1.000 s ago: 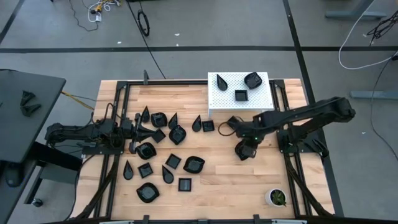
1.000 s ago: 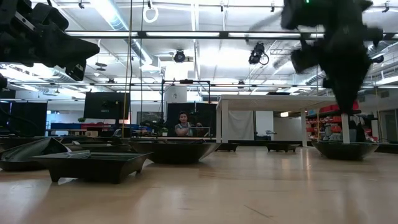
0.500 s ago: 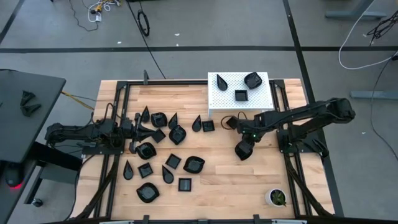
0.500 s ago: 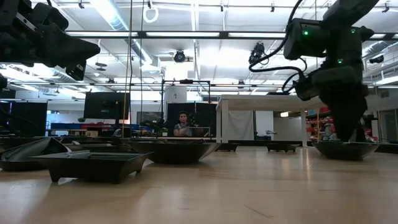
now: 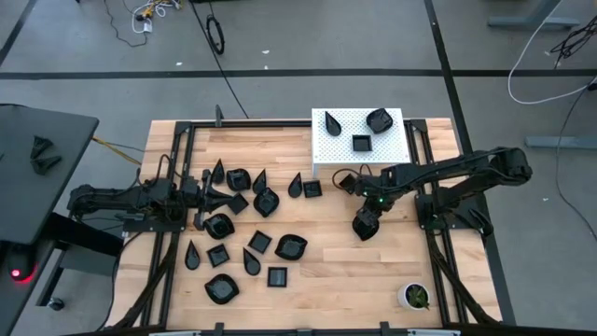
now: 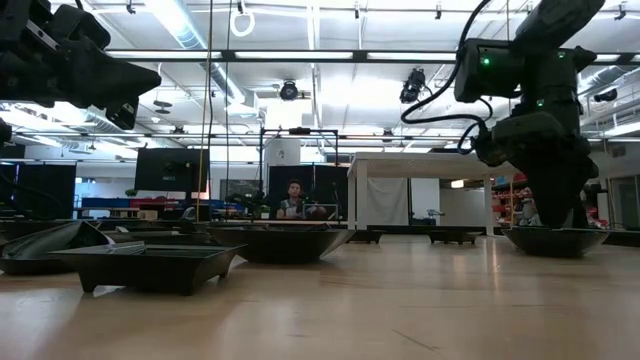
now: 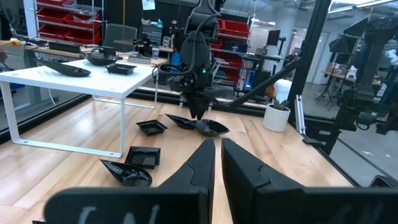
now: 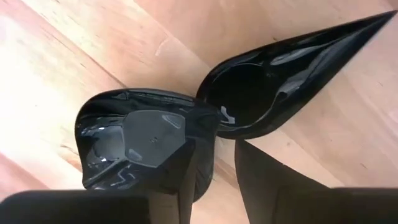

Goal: Pick & Place Mini shaped plates
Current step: Stack the black leaf shaped plate on the black leaf shaped plate on the shelf

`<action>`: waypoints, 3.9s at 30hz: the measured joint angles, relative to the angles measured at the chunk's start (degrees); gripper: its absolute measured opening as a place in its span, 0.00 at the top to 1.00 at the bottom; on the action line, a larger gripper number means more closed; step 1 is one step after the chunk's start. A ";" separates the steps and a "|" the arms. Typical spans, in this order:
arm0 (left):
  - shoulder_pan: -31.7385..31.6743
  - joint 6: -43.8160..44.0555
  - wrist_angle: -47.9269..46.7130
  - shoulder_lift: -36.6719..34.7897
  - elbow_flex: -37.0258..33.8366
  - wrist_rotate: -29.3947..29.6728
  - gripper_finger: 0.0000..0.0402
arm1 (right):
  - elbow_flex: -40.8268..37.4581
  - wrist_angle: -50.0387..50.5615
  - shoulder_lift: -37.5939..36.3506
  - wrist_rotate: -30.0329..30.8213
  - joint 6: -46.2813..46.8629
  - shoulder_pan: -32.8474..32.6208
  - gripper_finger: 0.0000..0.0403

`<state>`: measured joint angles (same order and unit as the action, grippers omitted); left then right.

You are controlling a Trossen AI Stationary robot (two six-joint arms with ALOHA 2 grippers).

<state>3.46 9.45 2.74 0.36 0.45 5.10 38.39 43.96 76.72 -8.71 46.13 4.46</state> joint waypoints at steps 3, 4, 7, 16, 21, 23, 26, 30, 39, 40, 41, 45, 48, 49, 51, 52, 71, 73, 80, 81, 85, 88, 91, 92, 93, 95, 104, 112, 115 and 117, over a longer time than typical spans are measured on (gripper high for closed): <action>0.00 -0.03 0.00 0.00 0.00 0.01 0.92 | 0.00 0.05 0.10 -0.63 0.55 -0.02 0.72; -0.02 0.00 0.00 0.02 -0.01 0.00 0.92 | 0.00 0.13 0.10 -1.02 0.85 -0.02 0.72; -0.01 0.00 0.00 0.02 0.00 0.01 0.92 | 0.00 0.09 0.10 -1.24 1.00 -0.04 0.72; 0.00 0.00 0.00 0.00 -0.01 0.02 0.92 | 0.00 0.10 0.10 -1.39 1.00 -0.04 0.72; 0.00 0.00 0.00 0.02 0.00 0.02 0.92 | -0.50 -1.12 0.10 -1.72 1.23 -0.04 0.72; -0.01 0.00 0.00 0.00 -0.01 0.02 0.92 | -1.77 -2.65 0.10 -3.65 1.04 -0.04 0.72; -0.01 0.00 0.00 0.02 -0.02 0.02 0.92 | -3.37 -5.27 0.10 -4.63 0.57 -0.06 0.72; -0.01 0.00 0.00 0.01 0.00 0.02 0.92 | -3.78 -5.70 0.10 -4.42 0.18 -0.06 0.72; -0.02 0.00 0.00 0.02 -0.02 0.02 0.92 | -3.78 -5.99 0.10 -4.20 -0.07 -0.06 0.74; -0.02 0.00 0.00 0.02 -0.02 0.02 0.92 | -3.78 -6.09 0.10 -4.21 -0.09 -0.06 0.75; 0.00 0.00 0.00 0.02 -0.02 0.02 0.92 | -3.78 -6.26 0.10 -4.20 -0.09 -0.06 0.77; 0.00 0.00 0.00 0.02 -0.02 0.02 0.92 | -3.78 -6.85 0.10 -4.19 -0.09 -0.06 0.84; 0.00 0.00 0.00 0.02 -0.02 0.02 0.92 | -3.77 -6.85 0.10 -4.21 -0.09 -0.06 0.91; 0.00 0.00 0.00 0.02 0.00 0.02 0.92 | -3.72 -6.78 0.10 -4.21 -0.11 -0.06 0.93; -0.01 0.00 0.00 0.00 -0.02 0.02 0.92 | -3.26 -6.65 0.10 -4.32 -0.81 -0.06 0.97; -0.01 0.00 0.00 0.00 -0.01 0.02 0.92 | -2.79 -6.64 0.10 -4.43 -1.27 -0.06 0.98; -0.01 0.00 0.00 0.02 -0.02 0.02 0.92 | 25.30 8.55 -3.83 -0.26 -21.12 5.43 1.00; -0.02 -0.04 0.00 0.00 -0.02 0.02 0.92 | 30.76 14.87 -4.21 4.89 -23.76 8.74 1.00; -0.01 -0.15 0.00 0.01 -0.02 0.02 0.92 | 44.26 27.83 -3.72 15.47 -34.98 27.84 1.00; -0.02 -0.21 0.00 0.02 -0.01 0.03 0.92 | 44.90 27.69 -3.53 15.67 -36.48 31.12 1.00; 0.00 -0.22 0.01 0.00 0.00 0.04 0.92 | 45.15 27.81 -1.53 13.71 -42.25 43.96 1.00; -0.01 -0.22 0.00 0.00 -0.02 0.04 0.92 | 45.07 27.57 1.21 9.69 -46.80 51.32 1.00; -0.01 -0.22 0.02 0.00 -0.02 0.04 0.92 | 45.07 26.08 3.66 7.70 -49.62 55.32 0.99; -0.01 -0.22 0.02 0.02 -0.02 0.04 0.92 | 45.07 25.58 4.40 7.57 -50.12 56.06 0.99; -0.01 -0.20 0.02 0.02 -0.01 0.04 0.92 | 45.06 25.22 5.02 7.50 -50.61 56.61 0.99; -0.02 -0.22 0.01 0.00 -0.02 0.04 0.92 | 45.05 24.77 5.88 7.55 -51.65 57.26 0.99; 0.00 0.27 0.02 0.02 -0.02 0.04 0.92 | 45.05 24.29 6.70 6.75 -53.01 57.77 0.99; 0.00 0.19 0.02 0.02 -0.01 0.04 0.92 | 45.05 23.64 7.01 1.62 -52.63 57.77 0.99; -0.01 -0.06 0.02 0.01 -0.01 0.04 0.92 | 45.05 23.75 7.95 1.67 -52.62 57.77 0.99; -0.02 -0.08 0.00 0.00 0.00 0.02 0.92 | 45.05 23.84 8.71 1.64 -52.36 57.77 0.99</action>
<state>3.44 9.37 2.74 0.36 0.45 5.13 83.44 67.80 85.43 -7.07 -6.23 62.24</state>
